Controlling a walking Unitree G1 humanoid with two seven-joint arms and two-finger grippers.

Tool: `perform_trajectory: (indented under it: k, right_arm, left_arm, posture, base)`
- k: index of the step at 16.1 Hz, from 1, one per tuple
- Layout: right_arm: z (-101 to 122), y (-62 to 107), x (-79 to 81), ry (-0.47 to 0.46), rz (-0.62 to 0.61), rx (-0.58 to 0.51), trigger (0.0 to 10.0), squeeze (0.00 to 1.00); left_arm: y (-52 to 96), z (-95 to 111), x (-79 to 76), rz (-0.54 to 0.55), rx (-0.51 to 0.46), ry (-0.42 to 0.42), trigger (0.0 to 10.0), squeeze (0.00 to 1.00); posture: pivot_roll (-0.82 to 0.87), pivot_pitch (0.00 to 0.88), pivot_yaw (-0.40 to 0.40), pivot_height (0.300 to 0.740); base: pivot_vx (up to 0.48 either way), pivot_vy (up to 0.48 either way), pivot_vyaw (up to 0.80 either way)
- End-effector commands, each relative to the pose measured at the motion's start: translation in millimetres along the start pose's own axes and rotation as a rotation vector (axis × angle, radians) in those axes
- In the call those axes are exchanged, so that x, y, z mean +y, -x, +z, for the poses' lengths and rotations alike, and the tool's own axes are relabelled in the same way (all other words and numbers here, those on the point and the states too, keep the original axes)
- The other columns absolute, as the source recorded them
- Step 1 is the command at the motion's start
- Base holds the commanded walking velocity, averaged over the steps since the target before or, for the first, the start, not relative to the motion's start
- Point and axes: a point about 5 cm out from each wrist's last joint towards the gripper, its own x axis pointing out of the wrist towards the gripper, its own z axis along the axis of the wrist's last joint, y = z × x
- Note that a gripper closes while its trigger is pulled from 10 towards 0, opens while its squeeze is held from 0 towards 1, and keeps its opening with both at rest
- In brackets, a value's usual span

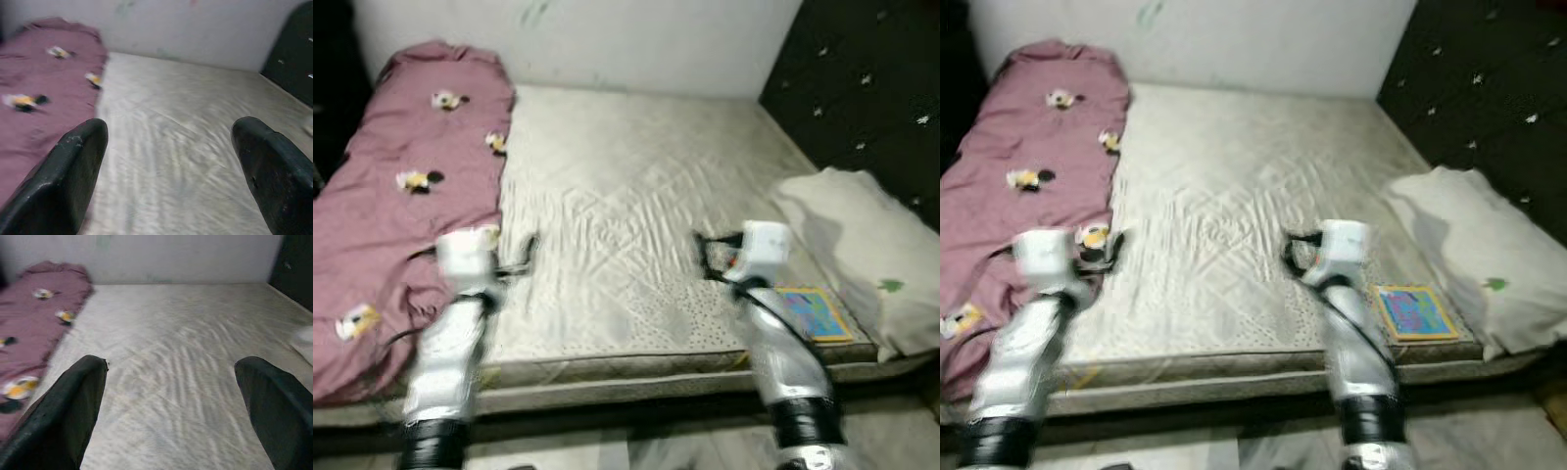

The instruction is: Clean up the room

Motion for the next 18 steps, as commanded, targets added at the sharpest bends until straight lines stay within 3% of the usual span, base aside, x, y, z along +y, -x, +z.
perform_trajectory:
  k: [1, 9, 18]
  right_arm:
    - [2.9, 1.4, -12.9, 0.008, -0.039, -0.005, 10.0, 0.0]
    - [2.2, 0.5, -12.9, 0.005, -0.039, 0.002, 10.0, 0.0]
    - [1.2, 0.4, -12.6, 0.012, -0.037, 0.003, 10.0, 0.0]
  left_arm:
    - [-2.6, 2.0, -11.7, -0.035, -0.016, 0.007, 10.0, 0.0]
    - [-0.9, 3.9, -14.0, -0.083, -0.032, 0.018, 10.0, 0.0]
    - [-1.0, 3.8, -13.3, -0.086, -0.032, 0.013, 10.0, 0.0]
  posture:
    - [-0.01, 0.0, -0.108, 0.74]
    - [0.0, 0.0, -0.108, 0.74]
    - [0.0, 0.0, -0.11, 0.74]
  base:
    - [0.0, 0.0, 0.0]
    - [0.0, 0.0, 0.0]
    - [0.36, 0.0, 0.0]
